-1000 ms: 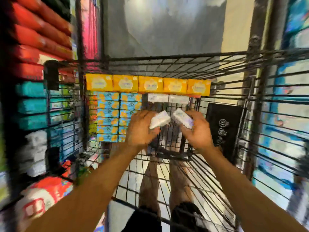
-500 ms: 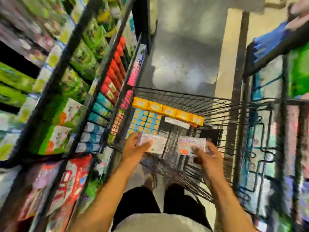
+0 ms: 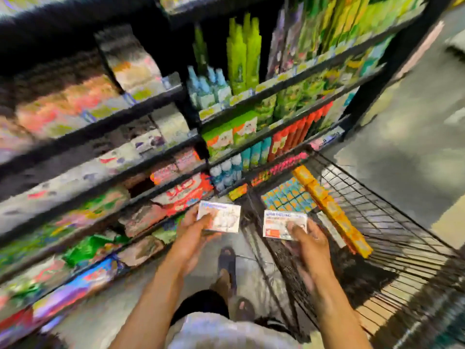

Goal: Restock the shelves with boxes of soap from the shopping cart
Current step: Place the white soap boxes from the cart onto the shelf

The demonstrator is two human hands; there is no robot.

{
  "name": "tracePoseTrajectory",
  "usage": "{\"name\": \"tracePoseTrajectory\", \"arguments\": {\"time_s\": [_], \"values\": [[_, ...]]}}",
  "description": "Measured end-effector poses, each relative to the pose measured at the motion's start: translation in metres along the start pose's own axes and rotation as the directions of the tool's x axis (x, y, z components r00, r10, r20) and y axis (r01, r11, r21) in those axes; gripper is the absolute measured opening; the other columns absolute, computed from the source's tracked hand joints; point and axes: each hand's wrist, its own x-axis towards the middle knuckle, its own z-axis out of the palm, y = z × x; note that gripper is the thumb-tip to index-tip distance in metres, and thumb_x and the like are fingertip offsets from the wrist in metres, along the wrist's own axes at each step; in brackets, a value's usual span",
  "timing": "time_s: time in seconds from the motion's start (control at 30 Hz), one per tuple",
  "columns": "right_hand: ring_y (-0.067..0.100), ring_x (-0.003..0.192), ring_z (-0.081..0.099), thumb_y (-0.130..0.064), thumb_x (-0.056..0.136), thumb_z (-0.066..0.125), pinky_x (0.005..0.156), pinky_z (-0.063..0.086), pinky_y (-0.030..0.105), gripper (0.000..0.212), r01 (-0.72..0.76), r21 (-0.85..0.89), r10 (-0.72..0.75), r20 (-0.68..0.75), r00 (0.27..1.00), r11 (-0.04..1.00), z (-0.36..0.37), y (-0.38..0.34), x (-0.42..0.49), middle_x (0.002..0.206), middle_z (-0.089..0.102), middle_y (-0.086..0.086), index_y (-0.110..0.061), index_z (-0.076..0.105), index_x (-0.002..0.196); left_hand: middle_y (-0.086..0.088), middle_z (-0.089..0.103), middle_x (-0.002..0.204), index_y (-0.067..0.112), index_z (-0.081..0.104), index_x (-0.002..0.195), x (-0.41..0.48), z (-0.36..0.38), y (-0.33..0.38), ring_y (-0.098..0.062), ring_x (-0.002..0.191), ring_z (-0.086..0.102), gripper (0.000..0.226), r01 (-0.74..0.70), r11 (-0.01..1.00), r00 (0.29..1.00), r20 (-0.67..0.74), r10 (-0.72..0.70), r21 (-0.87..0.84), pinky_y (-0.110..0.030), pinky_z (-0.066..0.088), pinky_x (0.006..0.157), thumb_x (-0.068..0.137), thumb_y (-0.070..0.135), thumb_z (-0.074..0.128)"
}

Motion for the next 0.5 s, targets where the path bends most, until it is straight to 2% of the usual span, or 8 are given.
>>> {"name": "tracePoseTrajectory", "arguments": {"time_s": [0.1,0.17,0.27,0.4,0.5], "values": [[0.033,0.101,0.071,-0.003,0.089,0.069,0.076,0.062,0.032,0.029,0.005,-0.002,-0.005,0.119,0.993,1.0,0.046,0.009,-0.016,0.118,0.071,0.024,-0.001,0.068,0.118,-0.01,0.074,0.115,0.017,0.063,0.118,-0.043,-0.048,0.008,-0.024,0.098,0.072,0.03,-0.06,0.993,0.997,-0.047,0.055,-0.104,-0.039,0.06,0.078,0.09,0.007,0.06],[0.032,0.101,0.07,-0.002,0.089,0.069,0.078,0.062,0.03,0.035,-0.019,0.005,0.017,0.183,0.983,1.0,0.079,0.016,-0.029,0.12,0.071,0.024,0.001,0.065,0.123,-0.009,0.074,0.115,0.016,0.062,0.12,-0.068,-0.081,0.01,-0.023,0.099,0.072,0.034,-0.106,0.981,0.99,-0.108,0.089,-0.163,-0.034,0.061,0.075,0.088,0.008,0.062],[0.025,0.093,0.073,-0.004,0.089,0.067,0.077,0.061,0.029,0.03,-0.05,-0.011,0.051,0.319,0.947,0.999,0.134,0.028,-0.056,0.113,0.074,0.02,-0.004,0.066,0.119,-0.013,0.072,0.12,0.012,0.06,0.127,-0.099,-0.141,0.008,-0.025,0.104,0.071,0.035,-0.181,0.954,0.963,-0.241,0.123,-0.24,-0.036,0.057,0.08,0.093,0.003,0.059],[0.022,0.091,0.073,0.002,0.093,0.062,0.075,0.061,0.027,0.026,-0.036,-0.069,0.063,0.441,0.895,0.997,0.195,0.049,-0.084,0.11,0.075,0.017,-0.003,0.066,0.118,-0.018,0.07,0.121,0.007,0.06,0.125,-0.127,-0.206,0.01,-0.028,0.107,0.069,0.032,-0.272,0.889,0.921,-0.369,0.129,-0.368,-0.041,0.06,0.085,0.093,0.004,0.058],[0.027,0.099,0.073,-0.008,0.085,0.072,0.08,0.062,0.032,0.04,-0.033,-0.103,0.081,0.512,0.855,0.994,0.254,0.075,-0.112,0.116,0.074,0.02,-0.002,0.064,0.123,-0.022,0.068,0.123,0.002,0.057,0.126,-0.15,-0.269,0.019,-0.028,0.105,0.069,0.031,-0.337,0.861,0.884,-0.443,0.15,-0.381,-0.04,0.061,0.081,0.095,0.003,0.056]]}}
